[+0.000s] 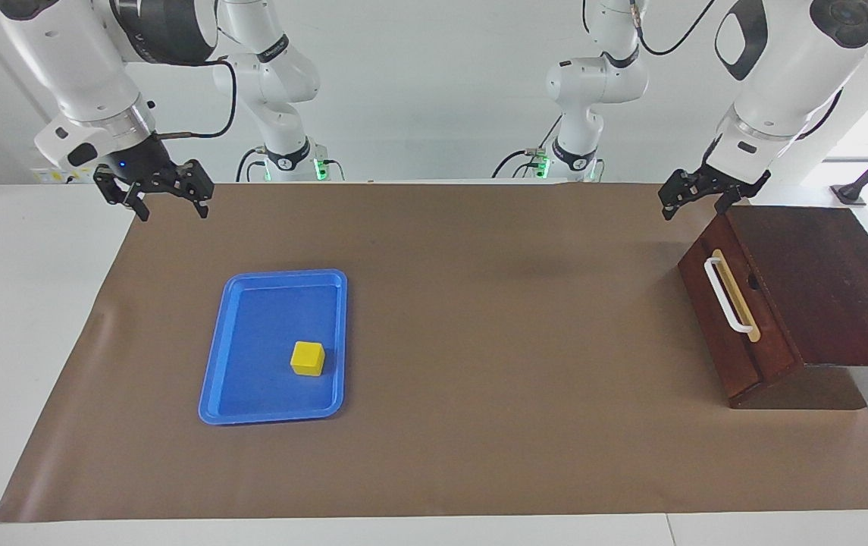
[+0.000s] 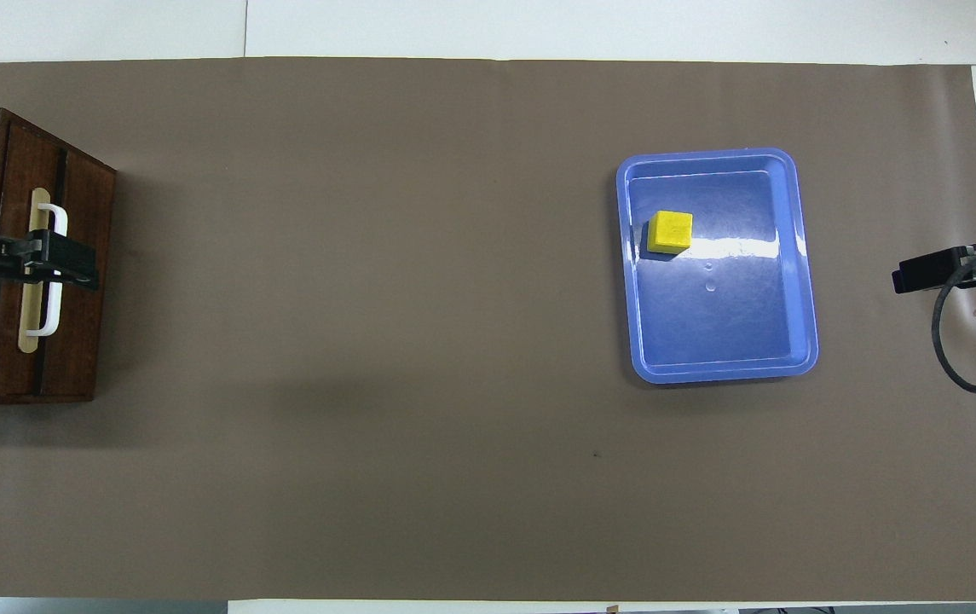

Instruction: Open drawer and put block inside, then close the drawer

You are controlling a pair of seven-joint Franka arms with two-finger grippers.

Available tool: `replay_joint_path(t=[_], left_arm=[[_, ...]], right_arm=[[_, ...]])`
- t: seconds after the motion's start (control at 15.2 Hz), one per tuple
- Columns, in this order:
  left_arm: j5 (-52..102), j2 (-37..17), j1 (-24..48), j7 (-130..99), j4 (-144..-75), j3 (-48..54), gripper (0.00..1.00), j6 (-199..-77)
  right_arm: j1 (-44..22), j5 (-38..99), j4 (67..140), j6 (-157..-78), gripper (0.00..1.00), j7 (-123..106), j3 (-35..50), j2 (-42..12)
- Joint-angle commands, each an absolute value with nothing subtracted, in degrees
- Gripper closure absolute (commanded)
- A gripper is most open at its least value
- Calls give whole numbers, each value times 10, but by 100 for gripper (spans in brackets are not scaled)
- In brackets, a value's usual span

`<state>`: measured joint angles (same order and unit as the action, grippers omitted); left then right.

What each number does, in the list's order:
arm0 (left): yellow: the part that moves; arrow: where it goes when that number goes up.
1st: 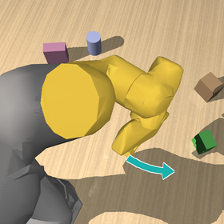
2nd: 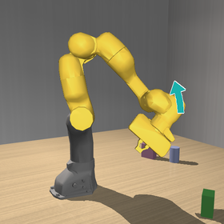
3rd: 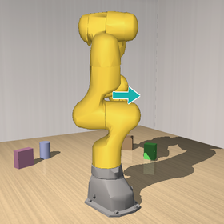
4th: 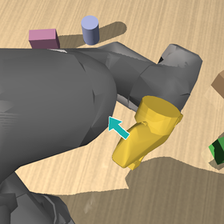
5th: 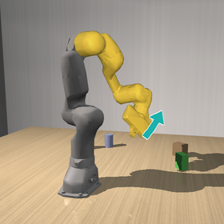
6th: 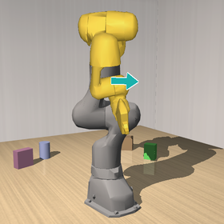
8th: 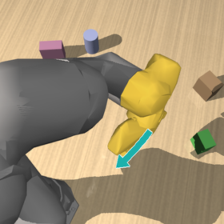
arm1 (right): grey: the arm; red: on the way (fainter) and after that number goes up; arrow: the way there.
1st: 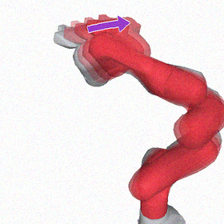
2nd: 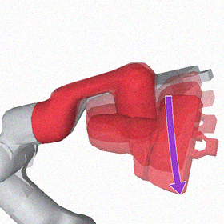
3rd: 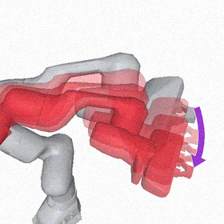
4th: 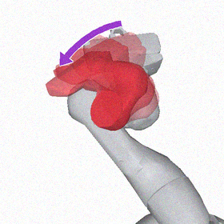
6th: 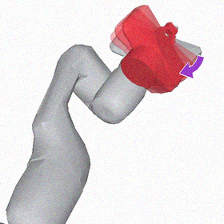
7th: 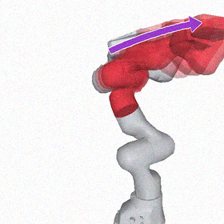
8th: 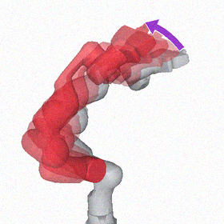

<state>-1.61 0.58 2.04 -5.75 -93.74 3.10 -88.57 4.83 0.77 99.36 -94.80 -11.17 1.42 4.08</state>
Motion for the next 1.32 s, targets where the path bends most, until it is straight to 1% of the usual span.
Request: replay_joint_path(t=[0.0,0.26,0.4,0.59,0.79,0.92,1.05,1.12,1.25], left_arm=[[-9,12,16,-56,-941,33,0,-882],[-9,12,16,-56,-941,33,0,-882],[-9,12,16,-56,-941,33,0,-882],[-9,12,16,-56,-941,33,0,-882],[-9,13,21,-59,-941,33,0,-874],[-9,12,21,-58,-940,34,0,-880],[-9,12,17,-58,-940,33,0,-881],[-9,12,16,-58,-941,33,0,-882],[-20,12,16,-49,-952,33,0,-923]], right_arm=[[50,54,1053,-975,0,-214,15,75],[41,97,1158,-1083,0,-414,16,111],[27,133,1178,-1113,0,-502,16,102],[34,235,1180,-1156,0,-707,15,42],[35,303,1180,-1197,0,-884,15,-19],[31,337,1180,-1233,0,-971,15,-46],[25,338,1179,-1251,0,-1017,15,-59],[25,342,1173,-1253,0,-1046,16,-75],[31,376,1142,-1246,0,-1116,15,-129]])
